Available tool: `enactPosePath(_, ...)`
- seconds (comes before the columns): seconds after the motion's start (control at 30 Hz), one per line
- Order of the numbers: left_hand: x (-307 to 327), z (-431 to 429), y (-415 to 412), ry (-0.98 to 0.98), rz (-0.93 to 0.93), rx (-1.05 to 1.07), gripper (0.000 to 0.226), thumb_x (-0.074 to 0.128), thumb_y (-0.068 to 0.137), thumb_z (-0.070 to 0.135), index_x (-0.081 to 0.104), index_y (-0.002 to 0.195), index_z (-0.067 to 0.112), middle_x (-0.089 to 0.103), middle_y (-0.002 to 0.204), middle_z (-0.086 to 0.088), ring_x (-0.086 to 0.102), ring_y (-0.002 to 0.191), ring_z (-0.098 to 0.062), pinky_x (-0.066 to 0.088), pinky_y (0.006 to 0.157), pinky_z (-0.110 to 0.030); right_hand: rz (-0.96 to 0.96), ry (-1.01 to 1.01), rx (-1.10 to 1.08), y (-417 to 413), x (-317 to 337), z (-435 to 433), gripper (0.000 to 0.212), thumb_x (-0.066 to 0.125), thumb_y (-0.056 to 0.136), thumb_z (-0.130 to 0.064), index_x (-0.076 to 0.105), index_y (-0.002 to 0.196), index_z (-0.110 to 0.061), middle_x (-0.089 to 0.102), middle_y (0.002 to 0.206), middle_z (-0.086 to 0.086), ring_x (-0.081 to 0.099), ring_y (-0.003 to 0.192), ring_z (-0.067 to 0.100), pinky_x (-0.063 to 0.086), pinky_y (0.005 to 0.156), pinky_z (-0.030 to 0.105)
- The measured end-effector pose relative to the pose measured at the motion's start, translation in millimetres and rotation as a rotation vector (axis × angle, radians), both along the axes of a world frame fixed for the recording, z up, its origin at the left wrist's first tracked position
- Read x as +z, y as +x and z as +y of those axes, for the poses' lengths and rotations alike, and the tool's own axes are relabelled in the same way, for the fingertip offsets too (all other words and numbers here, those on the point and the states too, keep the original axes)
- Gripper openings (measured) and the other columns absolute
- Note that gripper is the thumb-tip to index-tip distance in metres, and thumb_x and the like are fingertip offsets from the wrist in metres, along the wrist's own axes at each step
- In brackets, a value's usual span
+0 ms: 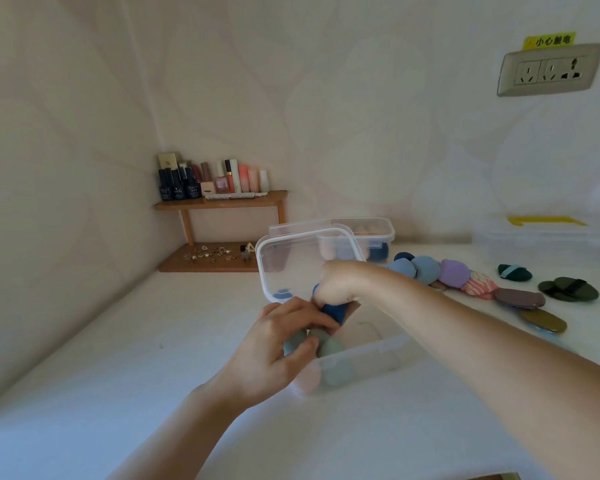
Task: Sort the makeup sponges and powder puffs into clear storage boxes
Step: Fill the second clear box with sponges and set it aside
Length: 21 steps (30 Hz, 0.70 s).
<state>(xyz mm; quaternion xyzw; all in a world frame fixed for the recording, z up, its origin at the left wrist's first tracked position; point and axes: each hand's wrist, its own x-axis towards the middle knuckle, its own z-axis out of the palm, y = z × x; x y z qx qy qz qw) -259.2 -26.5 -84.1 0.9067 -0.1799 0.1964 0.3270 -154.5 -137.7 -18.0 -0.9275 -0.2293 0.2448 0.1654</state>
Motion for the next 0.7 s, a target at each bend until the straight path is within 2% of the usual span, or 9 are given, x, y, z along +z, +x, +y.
enactPosePath(0.07, 1, 0, 0, 0.062, -0.004, -0.026, 0.04, 0.039, 0.078, 0.025, 0.067, 0.106, 0.031, 0.059, 0.112, 0.022, 0.05, 0.113, -0.003, 0.028, 0.099, -0.02, 0.128, 0.195, -0.114, 3, -4, -8, 0.005, 0.062, 0.086, -0.004, 0.06, 0.081, -0.003, 0.062, 0.077, 0.011, 0.062, 0.068, 0.022, 0.055, 0.063, 0.025)
enactPosePath(0.13, 4, 0, 0, 0.146, -0.021, -0.058, 0.043, 0.037, 0.078, 0.022, 0.068, 0.106, 0.028, 0.06, 0.114, 0.026, 0.05, 0.113, 0.005, 0.029, 0.098, -0.018, 0.168, 0.328, -0.192, 5, -6, -20, 0.018, 0.065, 0.084, -0.006, 0.063, 0.099, 0.003, 0.067, 0.092, 0.017, 0.067, 0.076, 0.027, 0.059, 0.076, 0.035)
enactPosePath(0.2, 7, -1, 0, 0.195, -0.025, -0.068, 0.041, 0.036, 0.078, 0.022, 0.069, 0.103, 0.023, 0.061, 0.106, 0.029, 0.05, 0.1, 0.015, 0.03, 0.091, -0.007, 0.134, 0.317, -0.22, 8, -7, -30, 0.029, 0.071, 0.08, -0.01, 0.061, 0.104, 0.004, 0.069, 0.102, 0.022, 0.071, 0.085, 0.033, 0.059, 0.081, 0.042)
enactPosePath(0.23, 8, -1, 0, 0.213, -0.016, -0.057, 0.041, 0.036, 0.078, 0.024, 0.069, 0.103, 0.022, 0.063, 0.103, 0.026, 0.051, 0.094, 0.014, 0.03, 0.088, -0.005, 0.107, 0.282, -0.216, 7, -8, -33, 0.03, 0.073, 0.078, -0.012, 0.061, 0.101, 0.004, 0.069, 0.102, 0.023, 0.071, 0.088, 0.034, 0.059, 0.081, 0.042)
enactPosePath(0.33, 11, -1, 3, 0.27, 0.037, -0.035, 0.043, 0.034, 0.079, 0.03, 0.07, 0.103, 0.025, 0.069, 0.1, 0.014, 0.056, 0.087, 0.0, 0.036, 0.087, -0.015, 0.05, 0.196, -0.196, 6, -13, -39, 0.032, 0.076, 0.076, -0.021, 0.059, 0.094, -0.002, 0.07, 0.102, 0.019, 0.07, 0.091, 0.031, 0.058, 0.083, 0.038)
enactPosePath(0.43, 12, -2, 5, 0.312, 0.069, -0.059, 0.039, 0.035, 0.08, 0.026, 0.071, 0.096, 0.024, 0.069, 0.088, 0.003, 0.054, 0.075, -0.014, 0.038, 0.08, -0.025, 0.012, 0.202, -0.201, 3, -21, -37, 0.04, 0.077, 0.076, -0.03, 0.059, 0.1, -0.003, 0.064, 0.098, 0.015, 0.066, 0.092, 0.028, 0.055, 0.086, 0.034)
enactPosePath(0.5, 12, -2, 6, 0.292, 0.067, -0.067, 0.043, 0.033, 0.078, 0.029, 0.071, 0.097, 0.025, 0.069, 0.091, 0.008, 0.054, 0.077, -0.008, 0.036, 0.083, -0.02, 0.043, 0.219, -0.207, 3, -26, -35, 0.039, 0.074, 0.079, -0.029, 0.06, 0.104, -0.002, 0.062, 0.098, 0.014, 0.064, 0.096, 0.027, 0.052, 0.094, 0.037)
enactPosePath(0.6, 13, -2, 6, 0.204, 0.091, -0.067, 0.048, 0.032, 0.074, 0.033, 0.073, 0.096, 0.024, 0.068, 0.097, 0.017, 0.052, 0.084, 0.007, 0.031, 0.085, -0.008, 0.139, 0.315, -0.25, 5, -35, -33, 0.038, 0.076, 0.076, -0.027, 0.063, 0.1, 0.0, 0.066, 0.101, 0.016, 0.066, 0.094, 0.027, 0.054, 0.093, 0.043)
enactPosePath(0.7, 10, -3, 8, 0.173, 0.089, -0.072, 0.042, 0.037, 0.075, 0.031, 0.073, 0.095, 0.024, 0.066, 0.101, 0.016, 0.055, 0.093, 0.004, 0.036, 0.086, -0.009, 0.109, 0.306, -0.173, 4, -35, -34, 0.036, 0.074, 0.075, -0.025, 0.068, 0.104, -0.005, 0.069, 0.106, 0.017, 0.066, 0.101, 0.031, 0.054, 0.092, 0.043)
